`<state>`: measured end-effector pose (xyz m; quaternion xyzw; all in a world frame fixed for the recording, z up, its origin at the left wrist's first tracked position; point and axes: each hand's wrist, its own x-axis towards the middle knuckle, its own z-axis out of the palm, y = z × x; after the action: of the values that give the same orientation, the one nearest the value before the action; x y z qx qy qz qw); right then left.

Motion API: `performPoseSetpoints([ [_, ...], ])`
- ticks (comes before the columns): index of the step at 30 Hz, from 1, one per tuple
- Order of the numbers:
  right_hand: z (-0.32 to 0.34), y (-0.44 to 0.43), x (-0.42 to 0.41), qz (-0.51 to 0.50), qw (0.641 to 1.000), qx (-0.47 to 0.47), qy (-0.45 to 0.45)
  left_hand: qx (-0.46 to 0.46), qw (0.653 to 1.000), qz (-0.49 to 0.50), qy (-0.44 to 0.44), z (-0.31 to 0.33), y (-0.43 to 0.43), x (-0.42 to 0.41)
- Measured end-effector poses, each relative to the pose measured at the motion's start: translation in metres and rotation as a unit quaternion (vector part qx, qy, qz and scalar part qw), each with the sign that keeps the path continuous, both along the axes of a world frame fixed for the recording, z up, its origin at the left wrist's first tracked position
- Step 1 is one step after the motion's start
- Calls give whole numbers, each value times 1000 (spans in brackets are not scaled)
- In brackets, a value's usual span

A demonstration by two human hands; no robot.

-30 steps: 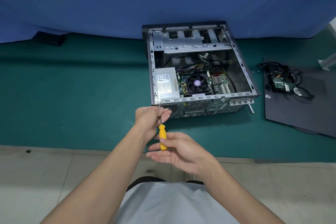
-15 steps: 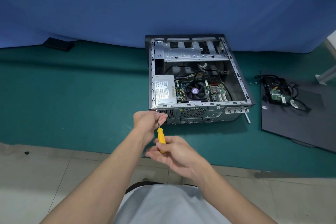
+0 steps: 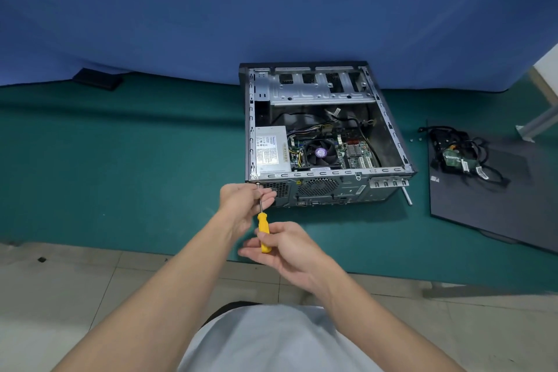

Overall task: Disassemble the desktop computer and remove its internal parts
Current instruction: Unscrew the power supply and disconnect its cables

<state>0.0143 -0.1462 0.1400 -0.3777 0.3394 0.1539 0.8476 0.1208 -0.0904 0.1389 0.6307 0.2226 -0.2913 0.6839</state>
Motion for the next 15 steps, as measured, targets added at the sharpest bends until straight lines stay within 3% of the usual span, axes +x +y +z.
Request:
performPoseSetpoints([
  [3, -3, 9, 2, 4, 992, -123, 18, 70, 997, 6, -32, -3, -1, 0],
  [5, -4, 11, 3, 5, 991, -136, 17, 87, 995, 12, -42, -5, -2, 2],
  [10, 4, 1, 4, 8, 999, 43, -12, -29, 999, 23, 6, -3, -1, 2],
  [12, 3, 1, 5, 9, 1000, 6, -4, -44, 999, 25, 17, -5, 0, 1],
  [15, 0, 7, 8, 6, 992, -118, 30, 15, 999, 35, -5, -8, -2, 1],
])
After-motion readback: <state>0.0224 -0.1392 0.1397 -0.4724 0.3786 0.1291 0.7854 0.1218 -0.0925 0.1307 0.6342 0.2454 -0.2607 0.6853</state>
